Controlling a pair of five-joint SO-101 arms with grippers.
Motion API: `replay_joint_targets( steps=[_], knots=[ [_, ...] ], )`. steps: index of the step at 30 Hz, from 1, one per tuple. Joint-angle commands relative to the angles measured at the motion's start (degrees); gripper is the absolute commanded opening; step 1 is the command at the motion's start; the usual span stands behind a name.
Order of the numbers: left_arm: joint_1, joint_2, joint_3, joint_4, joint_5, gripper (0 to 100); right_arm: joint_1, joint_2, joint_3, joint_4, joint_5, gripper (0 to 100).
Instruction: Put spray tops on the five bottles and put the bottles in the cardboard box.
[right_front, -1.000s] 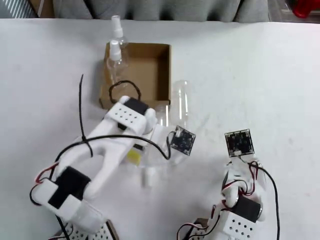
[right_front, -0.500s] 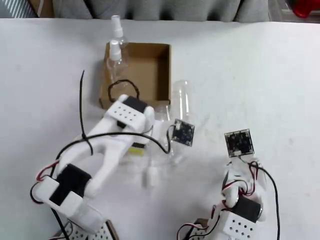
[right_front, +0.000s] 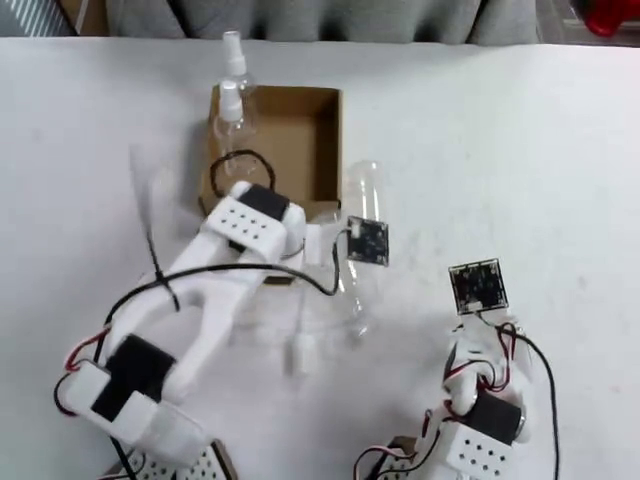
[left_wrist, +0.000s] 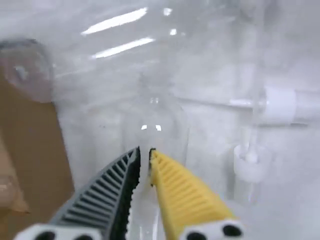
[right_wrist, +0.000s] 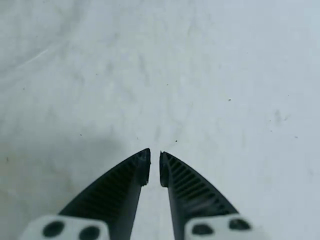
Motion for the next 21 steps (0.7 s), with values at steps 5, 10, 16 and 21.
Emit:
replay_joint_targets(
  steps=[5, 10, 16, 21],
  knots=[
    [-0.40, 1.54, 5.63, -8.09, 1.23, 10, -0.13, -0.40, 0.53, 0.31, 0.62, 1.7],
    [-0.57, 1.45, 6.59, -9.93, 1.23, 11, -0.13, -0.40, 0.53, 0.22, 0.62, 1.7],
    [-0.57, 1.01, 6.33, -9.93, 1.14, 11, -0.13, -0.40, 0.53, 0.22, 0.62, 1.7],
    [-0.66, 1.01, 4.84, -9.23, 1.32, 11, -0.13, -0.40, 0.53, 0.22, 0.62, 1.7]
  ],
)
